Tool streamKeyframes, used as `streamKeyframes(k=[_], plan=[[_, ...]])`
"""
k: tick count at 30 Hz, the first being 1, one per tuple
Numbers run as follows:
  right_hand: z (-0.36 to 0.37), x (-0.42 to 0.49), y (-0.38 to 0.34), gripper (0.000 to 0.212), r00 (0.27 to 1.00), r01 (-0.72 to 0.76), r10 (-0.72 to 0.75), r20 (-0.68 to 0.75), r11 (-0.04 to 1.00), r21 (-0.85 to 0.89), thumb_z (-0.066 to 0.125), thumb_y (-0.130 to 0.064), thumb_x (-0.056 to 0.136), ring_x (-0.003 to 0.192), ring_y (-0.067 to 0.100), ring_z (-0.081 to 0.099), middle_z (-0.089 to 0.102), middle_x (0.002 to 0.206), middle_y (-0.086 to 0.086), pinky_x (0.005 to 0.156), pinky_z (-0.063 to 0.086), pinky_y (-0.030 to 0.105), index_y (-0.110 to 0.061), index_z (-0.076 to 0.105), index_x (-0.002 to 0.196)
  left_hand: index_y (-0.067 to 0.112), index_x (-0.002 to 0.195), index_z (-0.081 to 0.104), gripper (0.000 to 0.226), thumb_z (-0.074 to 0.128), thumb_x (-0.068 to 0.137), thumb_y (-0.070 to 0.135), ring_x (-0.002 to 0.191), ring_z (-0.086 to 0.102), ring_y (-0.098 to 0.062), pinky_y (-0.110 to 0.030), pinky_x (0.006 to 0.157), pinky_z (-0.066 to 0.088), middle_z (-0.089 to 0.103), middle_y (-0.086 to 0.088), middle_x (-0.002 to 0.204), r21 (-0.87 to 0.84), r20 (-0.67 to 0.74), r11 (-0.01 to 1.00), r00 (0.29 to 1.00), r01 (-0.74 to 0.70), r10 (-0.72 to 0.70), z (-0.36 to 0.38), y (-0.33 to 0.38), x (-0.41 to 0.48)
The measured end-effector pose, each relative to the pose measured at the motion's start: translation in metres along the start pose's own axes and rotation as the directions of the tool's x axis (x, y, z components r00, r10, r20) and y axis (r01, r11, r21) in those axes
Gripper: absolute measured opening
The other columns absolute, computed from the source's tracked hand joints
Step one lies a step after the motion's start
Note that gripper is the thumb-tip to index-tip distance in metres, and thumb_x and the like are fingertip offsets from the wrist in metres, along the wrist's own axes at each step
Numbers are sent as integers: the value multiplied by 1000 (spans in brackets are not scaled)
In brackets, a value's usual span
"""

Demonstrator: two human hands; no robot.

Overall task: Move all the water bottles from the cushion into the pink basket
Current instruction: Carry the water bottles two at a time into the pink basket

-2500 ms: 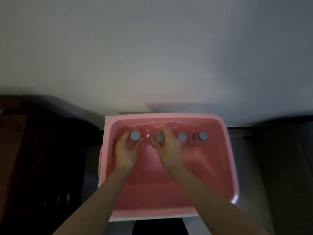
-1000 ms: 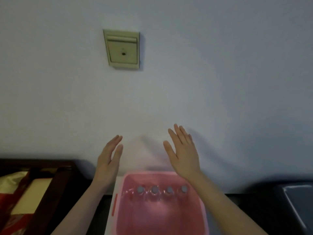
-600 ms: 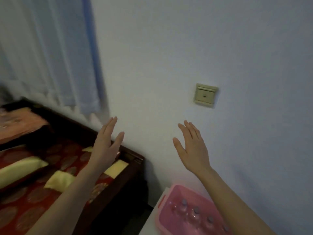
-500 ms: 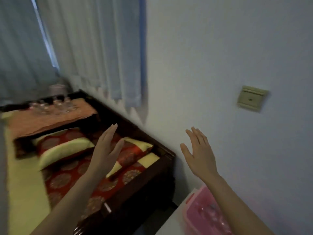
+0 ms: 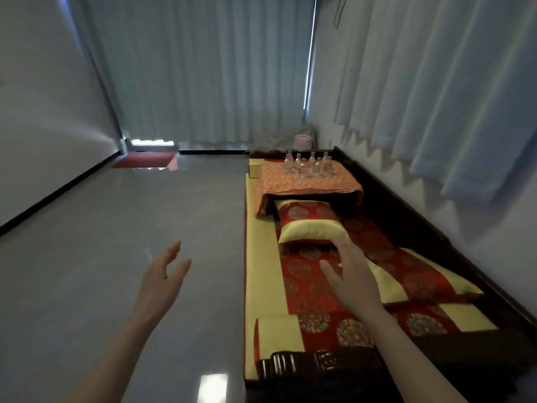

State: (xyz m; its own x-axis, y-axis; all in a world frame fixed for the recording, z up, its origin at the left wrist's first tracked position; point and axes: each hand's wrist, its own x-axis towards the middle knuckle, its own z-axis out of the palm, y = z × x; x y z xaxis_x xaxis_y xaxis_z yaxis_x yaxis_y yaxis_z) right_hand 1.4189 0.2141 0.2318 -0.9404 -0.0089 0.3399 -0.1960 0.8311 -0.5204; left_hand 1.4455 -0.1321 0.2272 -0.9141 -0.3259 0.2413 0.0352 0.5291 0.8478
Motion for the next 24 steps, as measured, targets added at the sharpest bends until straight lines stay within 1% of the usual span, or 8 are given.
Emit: streamKeyframes(k=[3, 6, 8, 12, 15, 20, 22, 24], plan=[[60, 35, -48, 58, 999, -34, 34, 5, 999, 36, 50, -40, 95, 144, 16, 22, 32, 154, 1, 116, 27, 37, -18, 32, 146, 18, 137, 50, 46, 59, 92, 25, 127, 50, -18, -36, 104, 37, 56, -5, 137, -8, -15, 999, 999, 31, -31, -43, -42, 48], [115, 77, -99, 57, 998, -59, 58, 17, 996, 67, 53, -37, 94, 142, 18, 26, 35, 152, 4, 114, 25, 33, -16, 35, 144, 15, 137, 49, 47, 60, 92, 21, 128, 49, -19, -36, 107, 35, 55, -5, 138, 28, -4, 999, 1000, 21, -21, -81, -77, 105], [138, 96, -124, 55, 998, -66, 64, 24, 994, 92, 54, -36, 94, 141, 18, 28, 38, 150, 3, 111, 26, 31, -17, 38, 142, 13, 138, 48, 48, 60, 92, 19, 128, 49, -20, -34, 106, 35, 54, -6, 139, 61, 14, 998, 1000, 0, -1, -94, -91, 136], [188, 142, -164, 55, 996, -64, 59, 70, 995, 76, 53, -39, 94, 142, 17, 26, 35, 152, 1, 113, 29, 38, -20, 36, 143, 15, 139, 47, 49, 59, 92, 22, 129, 49, -18, -32, 105, 35, 53, -4, 141, 44, 38, 999, 999, 4, -6, -110, -122, 208], [221, 188, -179, 55, 996, -52, 49, 75, 998, 40, 53, -38, 94, 142, 18, 27, 36, 152, 2, 112, 29, 37, -20, 36, 143, 14, 140, 46, 50, 60, 92, 21, 128, 50, -19, -32, 104, 35, 53, -6, 140, 48, 31, 999, 1000, 2, -3, -111, -143, 261], [270, 267, -181, 54, 999, -32, 31, 42, 999, 20, 55, -36, 93, 140, 21, 32, 40, 149, 4, 113, 32, 42, -18, 39, 141, 14, 140, 46, 49, 59, 93, 21, 129, 48, -18, -26, 101, 33, 51, -5, 142, 71, 47, 997, 999, -7, 3, -105, -171, 346], [289, 305, -175, 55, 997, -64, 63, 37, 998, 15, 56, -34, 93, 140, 23, 32, 40, 150, 6, 114, 31, 42, -16, 39, 142, 13, 139, 47, 49, 59, 92, 22, 132, 46, -20, -28, 105, 32, 50, -7, 143, 125, 35, 992, 999, 15, -20, -106, -185, 386], [305, 337, -167, 57, 995, -102, 102, 23, 995, 5, 58, -33, 92, 142, 23, 29, 38, 152, 7, 115, 28, 41, -14, 39, 142, 9, 139, 47, 50, 60, 92, 21, 136, 41, -25, -34, 110, 29, 47, -11, 145, 263, 45, 965, 999, -23, 11, -106, -196, 426]])
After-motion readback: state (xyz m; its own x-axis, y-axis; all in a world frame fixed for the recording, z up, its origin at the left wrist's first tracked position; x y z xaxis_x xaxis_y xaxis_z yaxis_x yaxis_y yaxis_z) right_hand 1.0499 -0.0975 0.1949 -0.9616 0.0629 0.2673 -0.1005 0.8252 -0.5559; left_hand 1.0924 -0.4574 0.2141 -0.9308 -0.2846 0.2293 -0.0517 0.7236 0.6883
